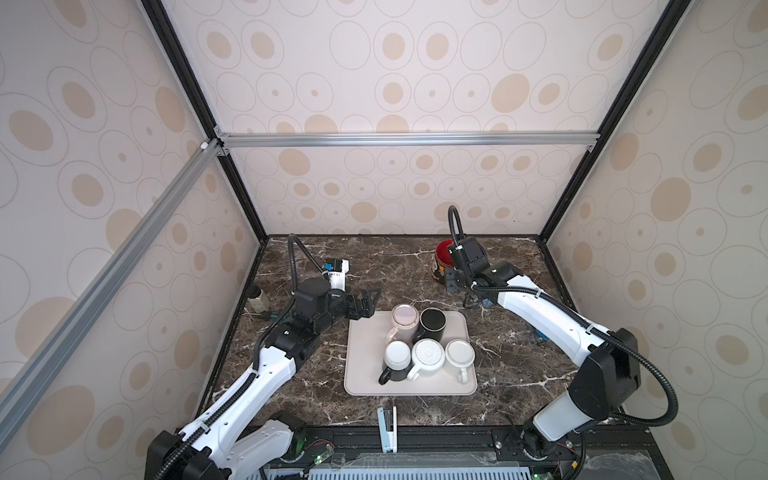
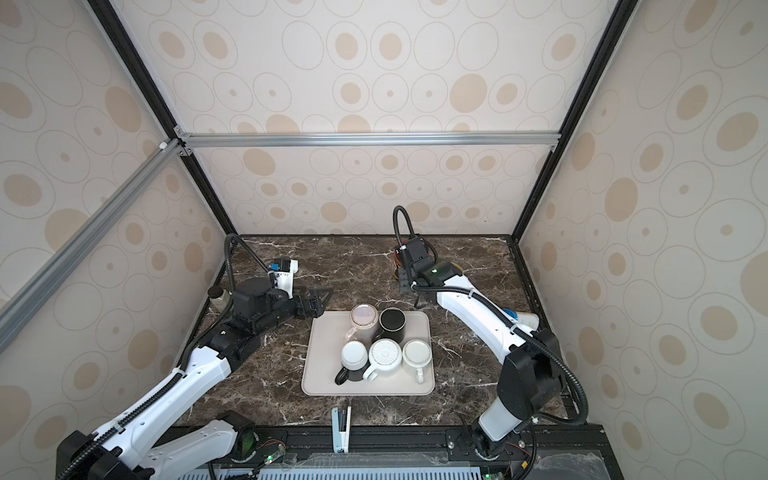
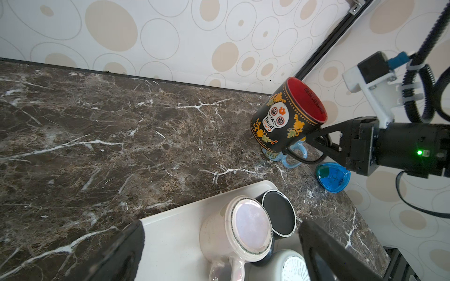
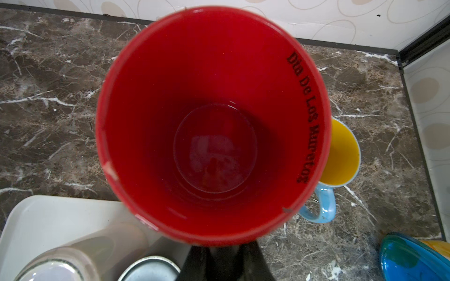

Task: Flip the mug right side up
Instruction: 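Lower the upright black mug onto the table beside the blue mug with right gripper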

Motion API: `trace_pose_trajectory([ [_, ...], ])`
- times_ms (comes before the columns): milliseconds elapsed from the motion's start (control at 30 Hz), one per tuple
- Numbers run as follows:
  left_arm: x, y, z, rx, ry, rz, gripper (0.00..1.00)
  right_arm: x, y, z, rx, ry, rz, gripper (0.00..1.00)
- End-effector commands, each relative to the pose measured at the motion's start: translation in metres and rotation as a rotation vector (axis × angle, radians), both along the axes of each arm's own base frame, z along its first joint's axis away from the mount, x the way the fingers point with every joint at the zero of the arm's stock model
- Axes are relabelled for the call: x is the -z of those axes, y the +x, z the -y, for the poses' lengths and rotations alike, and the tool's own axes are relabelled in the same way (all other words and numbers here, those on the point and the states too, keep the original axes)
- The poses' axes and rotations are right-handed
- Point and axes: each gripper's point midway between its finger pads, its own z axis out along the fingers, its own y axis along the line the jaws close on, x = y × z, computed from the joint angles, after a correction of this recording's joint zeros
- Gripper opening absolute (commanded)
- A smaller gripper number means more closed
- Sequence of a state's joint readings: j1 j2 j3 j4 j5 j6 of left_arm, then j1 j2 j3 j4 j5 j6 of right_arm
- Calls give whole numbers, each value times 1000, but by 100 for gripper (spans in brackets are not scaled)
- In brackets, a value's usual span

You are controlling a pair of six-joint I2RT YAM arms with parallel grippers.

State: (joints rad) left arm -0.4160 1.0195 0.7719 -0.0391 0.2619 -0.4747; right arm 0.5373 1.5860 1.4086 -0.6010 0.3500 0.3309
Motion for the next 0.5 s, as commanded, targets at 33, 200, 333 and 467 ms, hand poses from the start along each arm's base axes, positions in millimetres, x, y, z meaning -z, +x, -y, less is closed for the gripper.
trace_pose_trajectory([
  [33,-2,0,-3,-13,-6,11,100,-24,21,10,49,44,117,0],
  [200,6,-1,-4,-14,-7,-6,100,-6,27,15,61,30,83,0],
  [333,7,-3,-5,-16,-2,-11,100,8,32,14,63,43,57,0],
  [467,9,-2,-6,-23,3,-12,100,19,37,11,67,42,43,0],
])
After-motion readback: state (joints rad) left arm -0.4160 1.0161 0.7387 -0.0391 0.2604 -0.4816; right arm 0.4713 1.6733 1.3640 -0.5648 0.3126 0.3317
